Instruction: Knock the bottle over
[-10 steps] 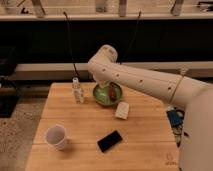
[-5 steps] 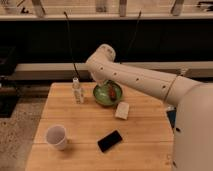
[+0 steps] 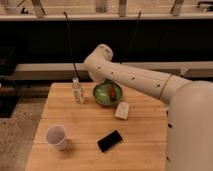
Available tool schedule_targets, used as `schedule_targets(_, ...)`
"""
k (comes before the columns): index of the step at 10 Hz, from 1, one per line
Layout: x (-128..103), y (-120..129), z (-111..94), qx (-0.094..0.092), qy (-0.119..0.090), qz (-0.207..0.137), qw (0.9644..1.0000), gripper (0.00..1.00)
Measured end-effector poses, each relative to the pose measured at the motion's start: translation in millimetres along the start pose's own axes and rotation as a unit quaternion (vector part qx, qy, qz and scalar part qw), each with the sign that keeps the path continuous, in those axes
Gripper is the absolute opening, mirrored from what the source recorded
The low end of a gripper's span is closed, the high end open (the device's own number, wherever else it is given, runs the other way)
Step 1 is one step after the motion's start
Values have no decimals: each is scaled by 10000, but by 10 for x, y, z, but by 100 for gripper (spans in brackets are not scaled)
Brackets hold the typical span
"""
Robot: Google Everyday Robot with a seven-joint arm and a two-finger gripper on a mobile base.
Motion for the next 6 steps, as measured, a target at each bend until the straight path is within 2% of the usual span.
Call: schedule_targets(6, -138, -171, 175, 59, -73, -228, 9997, 1)
